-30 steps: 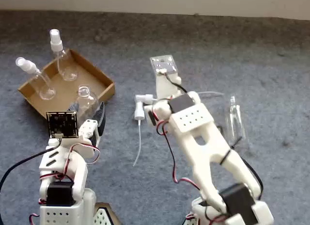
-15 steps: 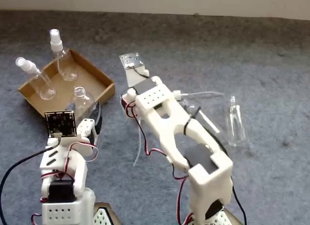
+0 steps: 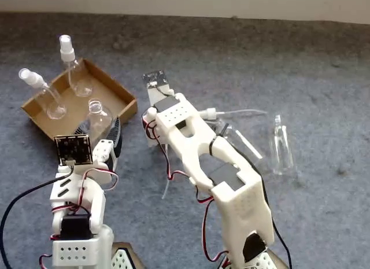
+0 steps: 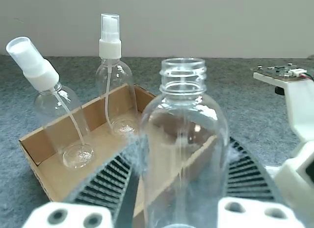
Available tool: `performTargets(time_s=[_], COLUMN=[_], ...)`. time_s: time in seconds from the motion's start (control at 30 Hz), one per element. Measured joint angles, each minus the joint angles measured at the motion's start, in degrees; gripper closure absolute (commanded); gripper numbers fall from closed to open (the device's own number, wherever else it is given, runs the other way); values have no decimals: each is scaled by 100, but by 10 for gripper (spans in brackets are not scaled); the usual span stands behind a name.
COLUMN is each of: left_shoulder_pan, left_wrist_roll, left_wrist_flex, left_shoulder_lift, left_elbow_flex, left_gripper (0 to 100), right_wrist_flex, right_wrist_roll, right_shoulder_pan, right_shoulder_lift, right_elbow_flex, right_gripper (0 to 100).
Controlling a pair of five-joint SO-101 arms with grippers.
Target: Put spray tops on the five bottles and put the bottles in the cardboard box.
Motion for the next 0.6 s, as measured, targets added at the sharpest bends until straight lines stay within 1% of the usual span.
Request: performTargets(time_s=[0.13,0.33,0.4,0.6], left_shoulder_pan=[0,0,0,431], left_wrist_roll=[0,0,0,0], left_wrist_flex=[0,0,0,0], left_shoulder_lift=[0,0,0,0], left_elbow_flex=[0,0,0,0], left_gripper=[916,916,916,916], right_wrist_flex=[0,211,396,879], right_wrist_roll=[0,0,0,0], right_shoulder_pan=[0,273,325,563], right_shoulder_lift=[0,-123,-422,-1829], right_elbow_flex=[0,9,9,9], right_gripper=[995,995,995,995])
